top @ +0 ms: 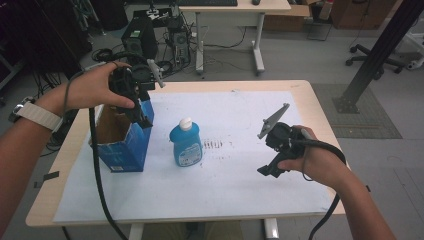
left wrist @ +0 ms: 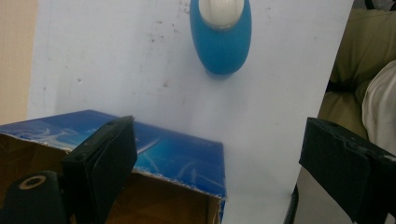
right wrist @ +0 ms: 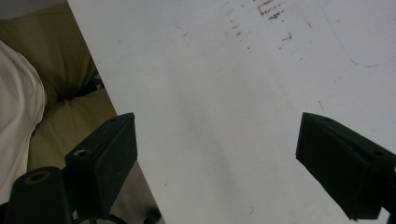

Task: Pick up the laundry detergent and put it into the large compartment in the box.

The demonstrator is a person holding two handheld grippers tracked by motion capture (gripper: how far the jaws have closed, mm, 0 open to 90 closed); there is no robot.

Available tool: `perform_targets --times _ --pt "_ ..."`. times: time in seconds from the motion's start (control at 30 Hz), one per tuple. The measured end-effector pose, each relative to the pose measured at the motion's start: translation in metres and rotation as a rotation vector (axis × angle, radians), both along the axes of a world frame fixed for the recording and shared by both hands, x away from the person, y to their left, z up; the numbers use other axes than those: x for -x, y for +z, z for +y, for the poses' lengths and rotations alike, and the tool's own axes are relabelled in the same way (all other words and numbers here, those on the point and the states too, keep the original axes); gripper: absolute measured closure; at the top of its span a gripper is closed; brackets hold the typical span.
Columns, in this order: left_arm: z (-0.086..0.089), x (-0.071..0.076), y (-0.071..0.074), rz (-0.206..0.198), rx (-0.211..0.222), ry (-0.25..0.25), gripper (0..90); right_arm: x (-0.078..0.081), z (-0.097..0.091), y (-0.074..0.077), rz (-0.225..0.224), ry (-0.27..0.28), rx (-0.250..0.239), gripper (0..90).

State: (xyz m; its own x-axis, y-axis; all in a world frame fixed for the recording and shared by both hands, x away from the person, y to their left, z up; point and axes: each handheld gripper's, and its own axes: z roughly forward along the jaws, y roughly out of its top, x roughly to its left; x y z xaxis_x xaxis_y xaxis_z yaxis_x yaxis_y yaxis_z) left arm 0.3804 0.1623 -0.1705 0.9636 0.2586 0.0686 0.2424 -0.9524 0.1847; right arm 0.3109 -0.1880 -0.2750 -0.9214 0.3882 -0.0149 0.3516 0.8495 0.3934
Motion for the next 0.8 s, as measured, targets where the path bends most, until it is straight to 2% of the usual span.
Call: perform_targets --times 0.2,0.63,0.8 --pt "0.000 0.000 0.002 -0.003 0.007 0.006 10.6 -0.001 -0.001 0.000 -0.001 0.002 -0.002 12.8" --pt "-0.005 0.001 0.009 -0.015 0.017 0.067 7.6 0.000 -0.003 -0.006 0.002 -0.001 0.007 12.9" --pt "-0.007 0.003 0.012 -0.032 0.024 0.093 7.8 0.001 -0.003 -0.005 -0.002 -0.001 0.005 12.9"
